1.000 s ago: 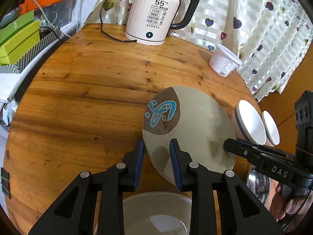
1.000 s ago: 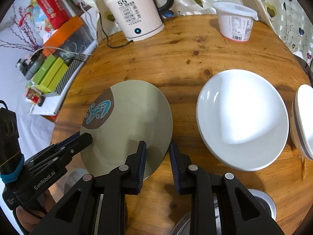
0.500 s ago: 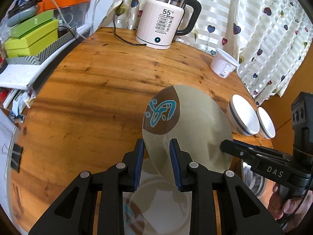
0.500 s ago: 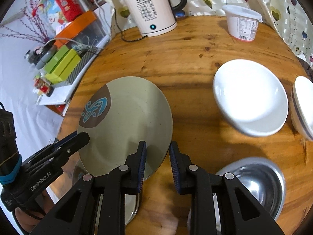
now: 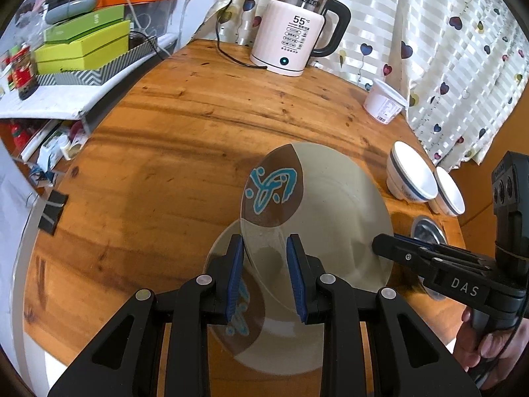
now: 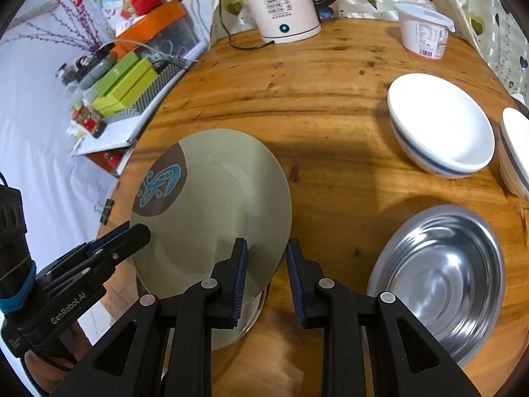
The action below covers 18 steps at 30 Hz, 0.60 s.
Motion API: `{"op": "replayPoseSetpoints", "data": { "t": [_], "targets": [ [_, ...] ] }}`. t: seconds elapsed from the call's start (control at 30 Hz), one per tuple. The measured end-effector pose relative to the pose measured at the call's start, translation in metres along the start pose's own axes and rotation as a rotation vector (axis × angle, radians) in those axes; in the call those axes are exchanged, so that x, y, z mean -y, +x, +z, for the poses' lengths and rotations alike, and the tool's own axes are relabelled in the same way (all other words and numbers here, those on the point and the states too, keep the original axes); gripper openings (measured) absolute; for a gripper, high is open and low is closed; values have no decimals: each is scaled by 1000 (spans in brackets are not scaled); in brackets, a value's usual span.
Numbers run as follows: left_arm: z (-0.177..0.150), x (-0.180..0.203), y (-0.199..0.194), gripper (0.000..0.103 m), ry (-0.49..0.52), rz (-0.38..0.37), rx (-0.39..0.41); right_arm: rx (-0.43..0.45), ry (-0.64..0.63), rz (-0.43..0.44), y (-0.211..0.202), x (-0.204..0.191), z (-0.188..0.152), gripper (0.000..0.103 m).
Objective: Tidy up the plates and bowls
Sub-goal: 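Lift the third plate with the left gripper and carry it to the stack, then lower the held plate onto the plate stack with the left gripper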
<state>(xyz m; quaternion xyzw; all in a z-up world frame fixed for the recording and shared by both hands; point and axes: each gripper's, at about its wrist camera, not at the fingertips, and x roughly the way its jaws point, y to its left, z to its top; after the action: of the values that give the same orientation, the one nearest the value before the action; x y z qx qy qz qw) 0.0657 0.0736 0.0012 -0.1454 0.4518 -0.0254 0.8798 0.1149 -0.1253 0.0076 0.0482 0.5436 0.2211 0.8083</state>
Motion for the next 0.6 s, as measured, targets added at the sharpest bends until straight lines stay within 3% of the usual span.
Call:
{"op": "replayPoseSetpoints", "data": {
  "t": [0.6],
  "targets": [
    [-30, -15, -11, 28, -47, 28, -20, -51, -37, 14, 8, -16, -25, 23]
  ]
}}
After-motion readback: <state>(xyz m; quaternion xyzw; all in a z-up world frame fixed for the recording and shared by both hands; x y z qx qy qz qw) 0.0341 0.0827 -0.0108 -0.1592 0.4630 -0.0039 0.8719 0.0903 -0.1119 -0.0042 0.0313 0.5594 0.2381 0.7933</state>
